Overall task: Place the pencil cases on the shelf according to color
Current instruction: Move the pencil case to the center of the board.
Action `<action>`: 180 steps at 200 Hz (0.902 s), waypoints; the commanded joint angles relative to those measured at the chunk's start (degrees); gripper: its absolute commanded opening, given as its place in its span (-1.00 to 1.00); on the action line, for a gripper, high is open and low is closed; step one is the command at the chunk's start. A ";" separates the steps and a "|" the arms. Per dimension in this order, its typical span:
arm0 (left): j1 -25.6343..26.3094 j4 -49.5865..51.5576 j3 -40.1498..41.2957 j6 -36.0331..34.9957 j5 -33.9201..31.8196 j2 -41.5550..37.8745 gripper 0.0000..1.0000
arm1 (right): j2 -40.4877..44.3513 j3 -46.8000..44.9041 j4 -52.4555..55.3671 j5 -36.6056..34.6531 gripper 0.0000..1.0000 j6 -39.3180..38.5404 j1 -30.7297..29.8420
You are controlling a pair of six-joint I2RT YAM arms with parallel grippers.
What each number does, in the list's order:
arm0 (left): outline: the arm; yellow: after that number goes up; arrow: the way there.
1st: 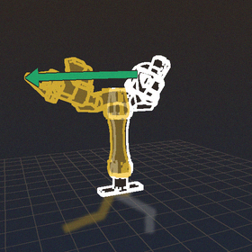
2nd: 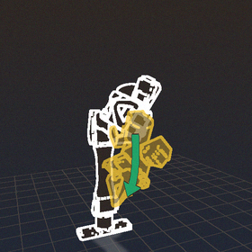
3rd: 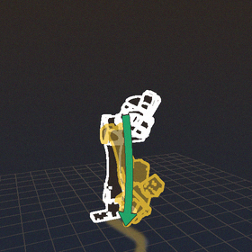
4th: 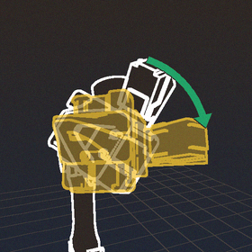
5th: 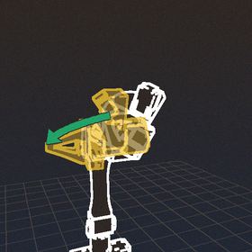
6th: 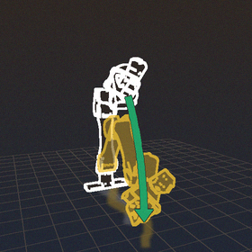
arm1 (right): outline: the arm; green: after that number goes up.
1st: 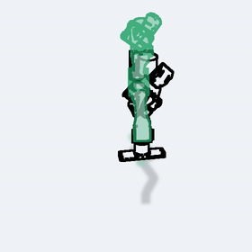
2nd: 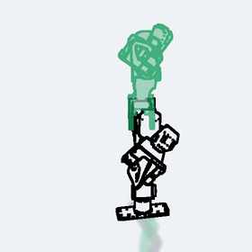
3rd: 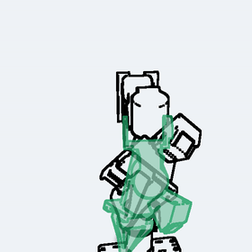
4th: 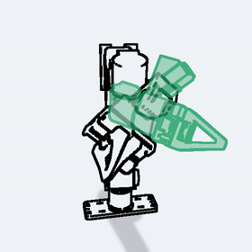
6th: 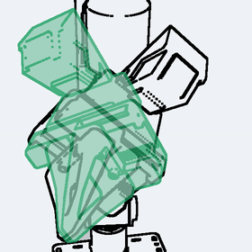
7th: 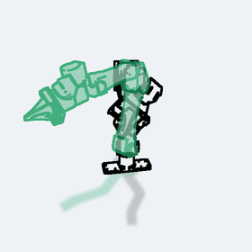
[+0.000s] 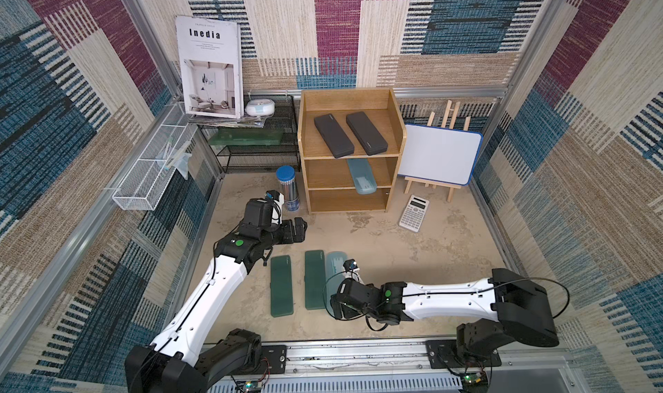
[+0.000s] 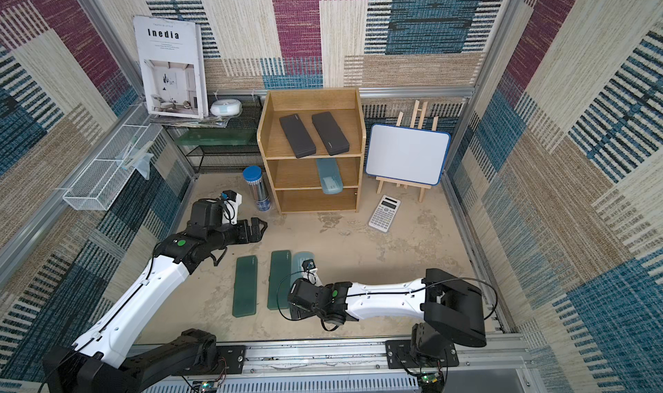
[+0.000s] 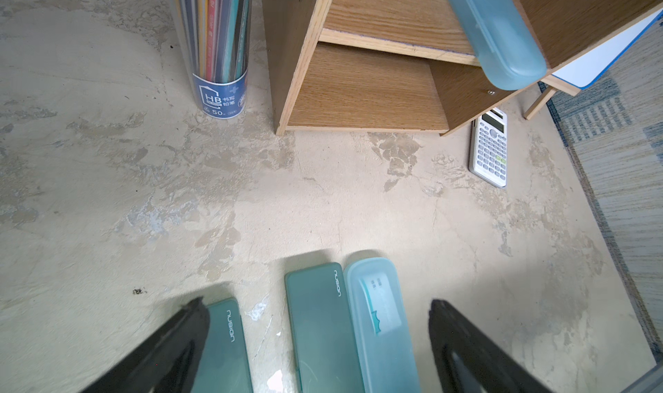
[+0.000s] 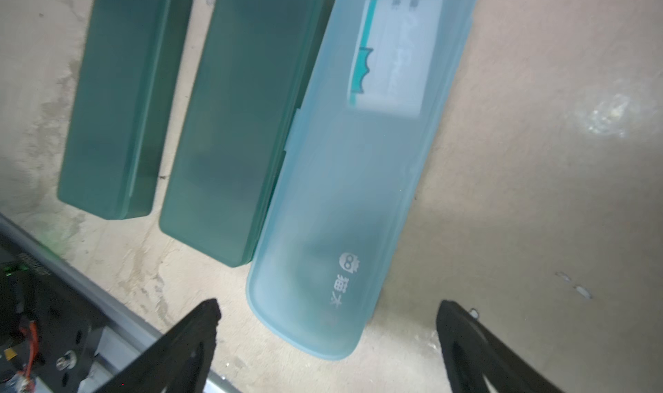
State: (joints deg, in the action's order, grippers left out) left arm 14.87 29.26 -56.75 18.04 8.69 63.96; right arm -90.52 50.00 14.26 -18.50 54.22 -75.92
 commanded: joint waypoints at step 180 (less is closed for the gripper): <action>-0.02 -0.60 0.13 0.58 0.63 -0.77 0.99 | 9.83 -8.20 3.86 -5.61 0.99 -3.20 0.17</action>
State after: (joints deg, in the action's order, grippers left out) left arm 14.87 29.21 -56.69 18.55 8.93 63.18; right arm -83.48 43.29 20.84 -24.64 55.77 -75.68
